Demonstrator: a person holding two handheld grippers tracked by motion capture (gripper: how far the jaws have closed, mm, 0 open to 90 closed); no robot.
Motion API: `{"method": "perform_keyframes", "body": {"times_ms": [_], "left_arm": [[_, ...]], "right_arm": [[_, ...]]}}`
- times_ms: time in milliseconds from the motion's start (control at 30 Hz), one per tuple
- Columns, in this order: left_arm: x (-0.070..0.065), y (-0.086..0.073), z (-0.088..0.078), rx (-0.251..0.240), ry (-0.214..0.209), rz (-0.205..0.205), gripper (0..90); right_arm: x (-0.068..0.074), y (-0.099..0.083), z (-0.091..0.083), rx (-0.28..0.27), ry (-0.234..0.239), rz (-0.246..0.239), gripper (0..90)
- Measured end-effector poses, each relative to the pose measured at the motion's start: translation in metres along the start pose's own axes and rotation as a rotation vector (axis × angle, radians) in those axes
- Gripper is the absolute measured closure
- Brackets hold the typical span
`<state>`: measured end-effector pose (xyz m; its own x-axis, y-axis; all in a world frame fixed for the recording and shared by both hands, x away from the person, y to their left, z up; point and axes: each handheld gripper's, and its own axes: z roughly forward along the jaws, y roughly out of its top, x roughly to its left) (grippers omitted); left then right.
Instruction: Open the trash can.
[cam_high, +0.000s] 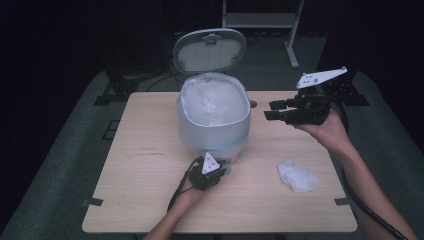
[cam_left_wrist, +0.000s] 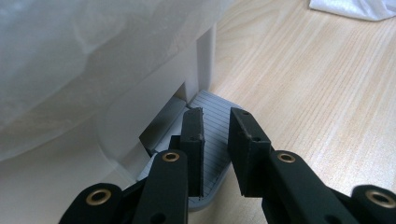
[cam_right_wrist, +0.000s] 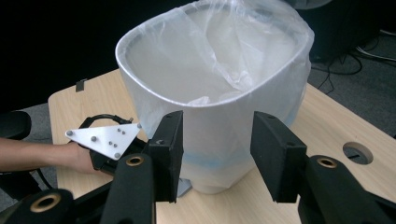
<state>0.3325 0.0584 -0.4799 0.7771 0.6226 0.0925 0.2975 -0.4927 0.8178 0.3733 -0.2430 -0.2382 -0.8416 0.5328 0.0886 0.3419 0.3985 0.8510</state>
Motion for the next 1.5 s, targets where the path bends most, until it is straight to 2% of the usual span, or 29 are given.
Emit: {"method": "perform_keyframes", "body": {"times_ms": [333, 667, 1500], "left_arm": [[0.0, 0.0, 0.0, -0.002, 0.0, -0.001, 75.8], [0.0, 0.0, 0.0, -0.005, -0.003, -0.004, 75.8], [0.0, 0.0, 0.0, -0.001, 0.0, 0.0, 75.8]], "right_arm": [[-0.002, -0.018, -0.003, 0.004, -0.008, 0.012, 52.6], [-0.007, -0.041, -0.009, 0.018, -0.038, 0.03, 51.5], [-0.015, -0.085, -0.012, 0.032, -0.059, 0.071, 47.9]]}}
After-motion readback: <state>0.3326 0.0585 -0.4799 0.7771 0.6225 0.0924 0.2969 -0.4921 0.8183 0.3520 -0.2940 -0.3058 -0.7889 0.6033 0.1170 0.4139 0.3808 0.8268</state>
